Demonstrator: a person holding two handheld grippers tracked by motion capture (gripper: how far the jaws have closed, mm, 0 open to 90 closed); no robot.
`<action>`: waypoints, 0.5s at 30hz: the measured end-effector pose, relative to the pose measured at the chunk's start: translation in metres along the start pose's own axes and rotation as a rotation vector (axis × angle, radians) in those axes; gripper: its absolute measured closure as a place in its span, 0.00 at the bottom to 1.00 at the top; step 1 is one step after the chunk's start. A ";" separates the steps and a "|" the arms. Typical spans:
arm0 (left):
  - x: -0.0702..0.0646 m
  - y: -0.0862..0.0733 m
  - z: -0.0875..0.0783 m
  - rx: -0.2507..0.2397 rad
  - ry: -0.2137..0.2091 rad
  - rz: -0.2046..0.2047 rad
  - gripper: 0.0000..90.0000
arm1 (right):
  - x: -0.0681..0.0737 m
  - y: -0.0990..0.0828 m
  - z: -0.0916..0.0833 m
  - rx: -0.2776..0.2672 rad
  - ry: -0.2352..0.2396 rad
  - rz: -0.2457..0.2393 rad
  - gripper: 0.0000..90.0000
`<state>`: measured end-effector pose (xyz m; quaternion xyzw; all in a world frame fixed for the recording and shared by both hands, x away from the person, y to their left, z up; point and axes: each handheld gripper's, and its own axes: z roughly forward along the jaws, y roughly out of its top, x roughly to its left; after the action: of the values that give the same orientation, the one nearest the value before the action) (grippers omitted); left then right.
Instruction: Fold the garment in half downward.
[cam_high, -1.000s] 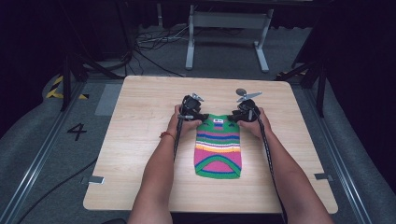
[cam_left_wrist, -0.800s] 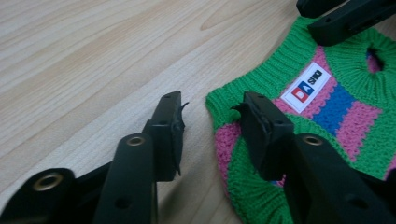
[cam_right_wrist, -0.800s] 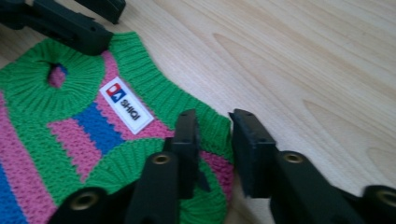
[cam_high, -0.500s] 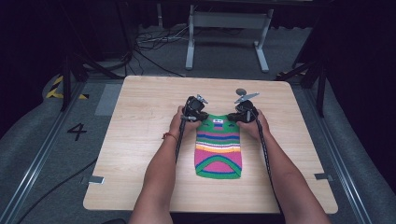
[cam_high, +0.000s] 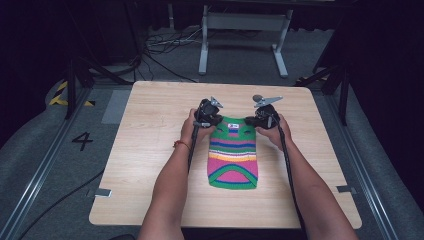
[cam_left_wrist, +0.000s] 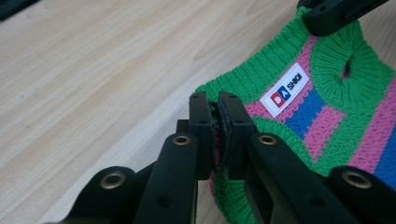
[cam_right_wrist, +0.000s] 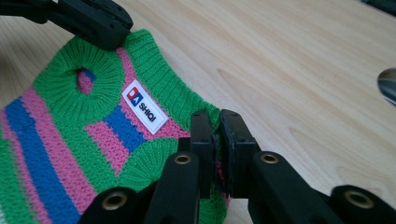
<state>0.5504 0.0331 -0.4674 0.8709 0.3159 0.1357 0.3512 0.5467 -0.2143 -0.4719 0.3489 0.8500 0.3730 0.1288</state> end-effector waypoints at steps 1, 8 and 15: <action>0.000 0.001 -0.001 0.004 0.006 0.008 0.94 | 0.000 0.001 -0.002 -0.008 -0.004 -0.007 0.94; -0.001 0.006 -0.012 -0.018 0.010 0.026 0.94 | 0.003 0.008 -0.012 -0.046 -0.006 -0.032 0.94; -0.005 0.002 -0.028 -0.045 0.000 0.066 0.94 | 0.009 0.010 -0.025 -0.082 0.030 -0.064 0.94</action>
<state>0.5350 0.0435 -0.4459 0.8726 0.2839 0.1542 0.3663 0.5333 -0.2171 -0.4474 0.3102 0.8466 0.4083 0.1423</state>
